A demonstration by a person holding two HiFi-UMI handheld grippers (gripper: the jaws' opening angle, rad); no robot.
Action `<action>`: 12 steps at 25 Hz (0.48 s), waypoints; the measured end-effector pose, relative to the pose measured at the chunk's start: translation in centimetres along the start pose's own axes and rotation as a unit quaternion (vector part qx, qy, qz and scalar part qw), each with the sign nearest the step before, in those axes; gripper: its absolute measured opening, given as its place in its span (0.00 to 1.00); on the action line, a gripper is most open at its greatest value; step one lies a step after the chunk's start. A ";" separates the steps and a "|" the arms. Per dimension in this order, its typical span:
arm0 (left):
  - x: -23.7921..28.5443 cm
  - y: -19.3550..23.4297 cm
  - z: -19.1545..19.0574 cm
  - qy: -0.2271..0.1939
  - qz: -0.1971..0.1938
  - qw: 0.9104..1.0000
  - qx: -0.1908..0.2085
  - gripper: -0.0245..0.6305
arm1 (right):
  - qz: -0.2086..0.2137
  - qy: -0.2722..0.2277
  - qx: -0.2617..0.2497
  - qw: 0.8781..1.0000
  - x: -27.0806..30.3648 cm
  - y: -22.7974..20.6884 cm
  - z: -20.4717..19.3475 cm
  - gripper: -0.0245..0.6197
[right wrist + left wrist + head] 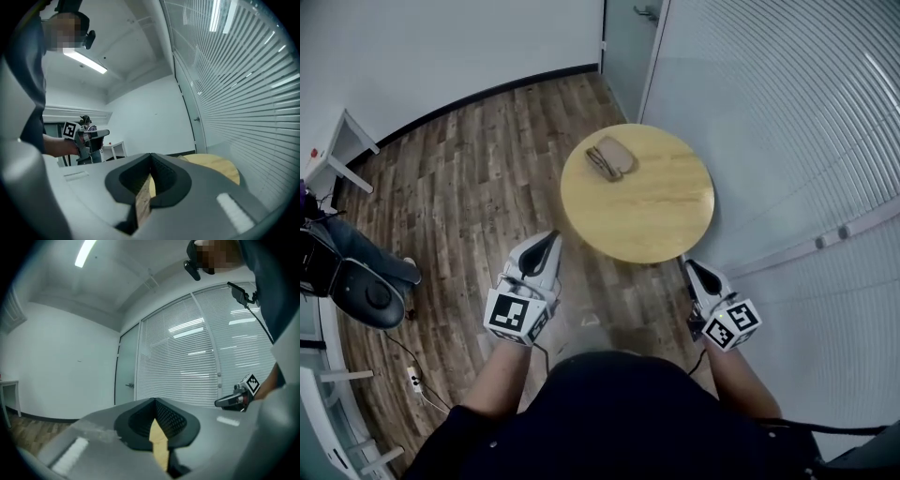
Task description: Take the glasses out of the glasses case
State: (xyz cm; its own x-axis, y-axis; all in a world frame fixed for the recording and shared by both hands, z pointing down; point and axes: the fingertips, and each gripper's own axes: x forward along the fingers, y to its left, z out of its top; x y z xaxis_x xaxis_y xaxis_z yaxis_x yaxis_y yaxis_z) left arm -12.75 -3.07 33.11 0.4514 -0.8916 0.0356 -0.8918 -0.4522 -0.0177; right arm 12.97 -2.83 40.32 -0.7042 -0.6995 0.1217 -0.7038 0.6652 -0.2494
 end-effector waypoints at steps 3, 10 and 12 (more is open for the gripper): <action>2.9 3.9 0.1 0.001 -0.008 1.000 -0.002 0.05 | -0.007 -0.004 0.000 1.000 4.3 -1.0 1.8 0.05; 9.3 8.2 -1.0 0.015 -0.029 0.999 -0.003 0.05 | -0.031 0.004 0.006 0.999 9.8 -3.4 3.6 0.05; 10.3 8.7 -0.7 0.012 -0.030 0.999 0.007 0.05 | -0.028 0.010 0.007 1.000 11.2 -4.0 3.6 0.05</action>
State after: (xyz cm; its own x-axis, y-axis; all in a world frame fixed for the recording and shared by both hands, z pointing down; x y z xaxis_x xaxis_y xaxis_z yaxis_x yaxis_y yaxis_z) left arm -15.84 -16.19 33.99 0.5023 -0.8626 0.0601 -0.8629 -0.5045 -0.0290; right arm 8.22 -14.26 39.20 -0.6653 -0.7302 0.1558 -0.7412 0.6210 -0.2549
